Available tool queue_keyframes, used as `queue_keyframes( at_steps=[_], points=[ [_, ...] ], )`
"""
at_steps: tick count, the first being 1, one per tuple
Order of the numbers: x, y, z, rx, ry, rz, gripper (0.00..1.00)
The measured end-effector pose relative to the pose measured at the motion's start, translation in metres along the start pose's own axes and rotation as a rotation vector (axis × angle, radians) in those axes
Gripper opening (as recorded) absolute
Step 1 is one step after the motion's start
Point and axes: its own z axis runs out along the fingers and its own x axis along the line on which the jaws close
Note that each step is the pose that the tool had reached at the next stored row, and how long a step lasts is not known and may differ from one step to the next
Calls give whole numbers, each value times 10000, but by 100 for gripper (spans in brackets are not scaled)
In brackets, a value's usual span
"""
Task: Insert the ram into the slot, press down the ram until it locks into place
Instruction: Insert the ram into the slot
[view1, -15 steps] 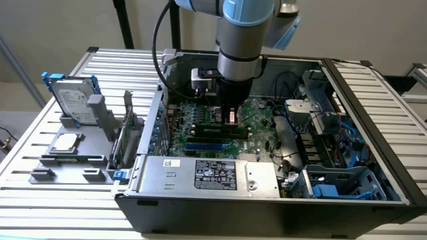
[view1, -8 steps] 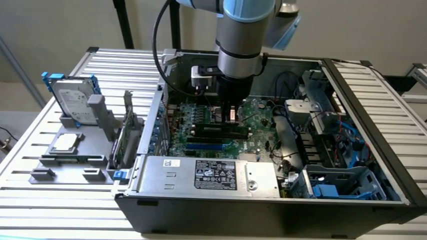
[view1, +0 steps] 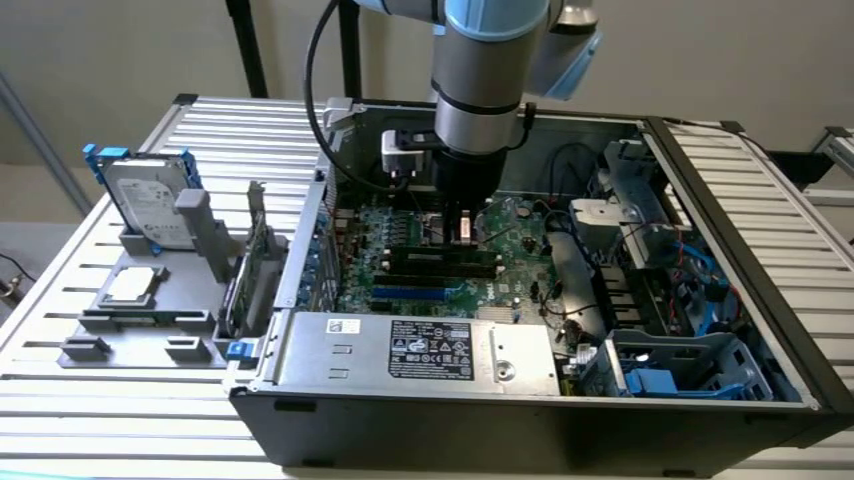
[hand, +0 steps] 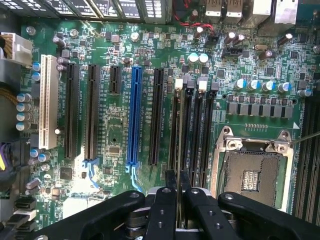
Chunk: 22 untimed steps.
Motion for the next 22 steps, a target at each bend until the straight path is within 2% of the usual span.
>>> queue_keyframes(
  at_steps=[4, 6, 7, 12, 14, 22],
  points=[
    [15, 3, -21, 18, -3, 2, 14],
    [25, 9, -22, 50, 0, 2, 14],
    [28, 15, -22, 83, 2, 2, 14],
    [28, 59, -20, 340, 10, 12, 14],
    [27, 74, -20, 404, 13, 27, 14],
    [27, 86, -16, 419, 15, 305, 14]
  ],
)
